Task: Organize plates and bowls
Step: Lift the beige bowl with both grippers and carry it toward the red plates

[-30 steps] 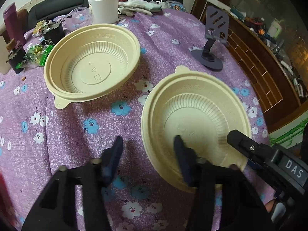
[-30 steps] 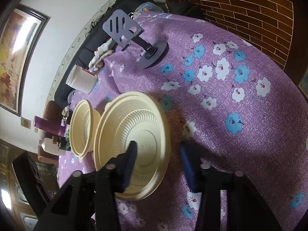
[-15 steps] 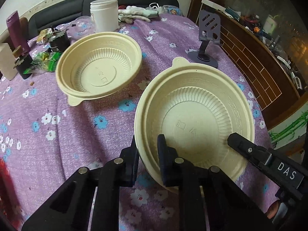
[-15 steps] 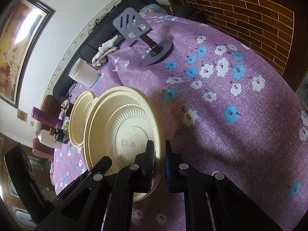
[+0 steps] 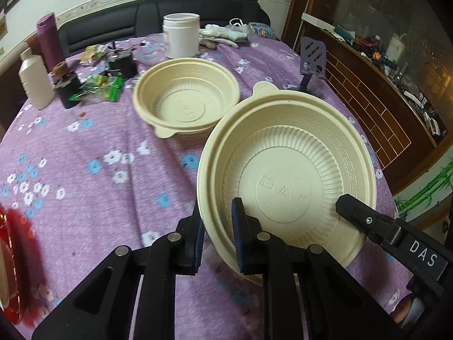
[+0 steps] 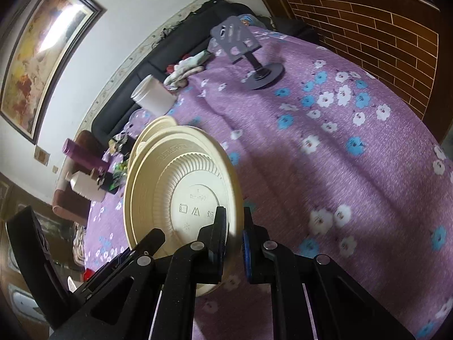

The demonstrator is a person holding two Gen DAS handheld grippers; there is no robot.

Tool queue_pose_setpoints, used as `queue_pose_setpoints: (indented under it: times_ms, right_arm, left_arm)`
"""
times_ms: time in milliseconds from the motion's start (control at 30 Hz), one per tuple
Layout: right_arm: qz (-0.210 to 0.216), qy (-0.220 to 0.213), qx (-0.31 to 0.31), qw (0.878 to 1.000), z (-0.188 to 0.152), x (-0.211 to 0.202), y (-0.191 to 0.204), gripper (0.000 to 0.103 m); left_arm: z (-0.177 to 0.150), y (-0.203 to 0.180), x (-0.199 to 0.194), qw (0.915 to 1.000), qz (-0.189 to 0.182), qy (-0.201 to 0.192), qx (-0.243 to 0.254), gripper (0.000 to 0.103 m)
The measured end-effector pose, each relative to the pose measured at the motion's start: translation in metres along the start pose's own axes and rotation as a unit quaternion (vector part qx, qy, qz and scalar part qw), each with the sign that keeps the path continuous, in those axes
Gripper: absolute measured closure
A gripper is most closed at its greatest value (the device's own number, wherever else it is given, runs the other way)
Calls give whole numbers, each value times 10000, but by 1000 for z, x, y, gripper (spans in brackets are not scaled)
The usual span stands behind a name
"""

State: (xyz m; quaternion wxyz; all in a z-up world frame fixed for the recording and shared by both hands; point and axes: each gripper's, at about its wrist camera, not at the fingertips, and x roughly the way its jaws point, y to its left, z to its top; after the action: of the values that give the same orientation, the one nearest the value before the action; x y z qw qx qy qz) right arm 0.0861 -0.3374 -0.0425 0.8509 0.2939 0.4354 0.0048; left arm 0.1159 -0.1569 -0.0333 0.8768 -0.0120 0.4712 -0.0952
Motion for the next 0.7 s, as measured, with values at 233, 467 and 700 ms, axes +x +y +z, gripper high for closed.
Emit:
queue_pose_setpoints:
  times_ms: [233, 467, 700]
  right_arm:
    - [95, 21, -179, 9998, -19, -3, 24, 93]
    - [180, 87, -333, 9992, -39, -1, 45, 93]
    - [291, 152, -516, 9981, -55, -2, 67, 93]
  left_arm:
    - [-11, 24, -15, 9999, 68, -79, -132, 87]
    - [-24, 50, -27, 9994, 128, -106, -304, 87]
    - [-34, 75, -42, 9987, 154, -151, -470, 87]
